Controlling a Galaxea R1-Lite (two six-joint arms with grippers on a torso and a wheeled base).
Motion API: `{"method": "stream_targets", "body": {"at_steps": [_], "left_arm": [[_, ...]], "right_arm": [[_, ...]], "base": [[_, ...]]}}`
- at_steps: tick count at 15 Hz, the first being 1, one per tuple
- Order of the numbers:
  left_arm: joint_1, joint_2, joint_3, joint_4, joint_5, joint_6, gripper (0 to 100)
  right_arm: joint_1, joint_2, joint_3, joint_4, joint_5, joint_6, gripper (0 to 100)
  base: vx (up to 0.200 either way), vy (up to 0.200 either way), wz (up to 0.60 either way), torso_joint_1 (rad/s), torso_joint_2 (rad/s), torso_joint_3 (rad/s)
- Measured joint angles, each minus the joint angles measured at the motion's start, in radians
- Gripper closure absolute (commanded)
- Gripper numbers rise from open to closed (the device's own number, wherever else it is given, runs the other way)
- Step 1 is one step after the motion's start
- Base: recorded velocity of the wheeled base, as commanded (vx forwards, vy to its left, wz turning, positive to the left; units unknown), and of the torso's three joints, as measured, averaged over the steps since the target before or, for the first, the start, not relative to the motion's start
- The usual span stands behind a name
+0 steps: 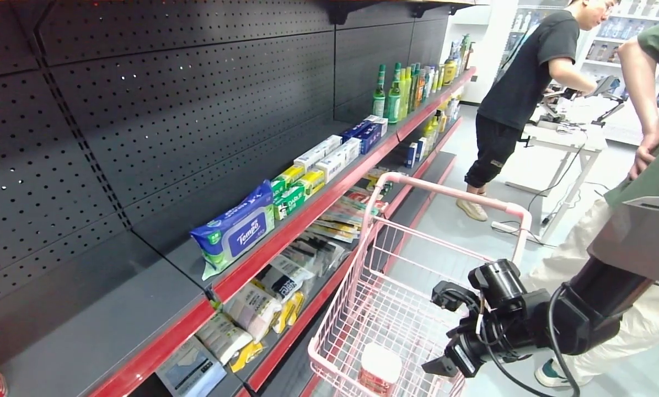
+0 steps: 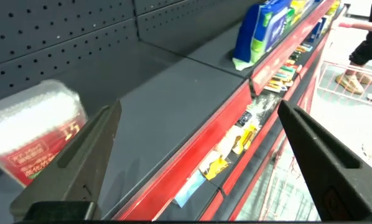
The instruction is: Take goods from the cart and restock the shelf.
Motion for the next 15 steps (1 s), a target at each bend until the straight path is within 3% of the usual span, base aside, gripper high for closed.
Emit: {"method": "stream_targets", "body": {"at_steps": [15], "left_arm": [[0.000, 0.000, 0.000, 0.001, 0.000, 0.000, 0]], "right_arm": [[0.122, 0.082, -0.088, 0.001, 0.003, -0.048, 0]], "base": [[0.000, 0.000, 0.00, -0.148, 0.35, 0.192]]}}
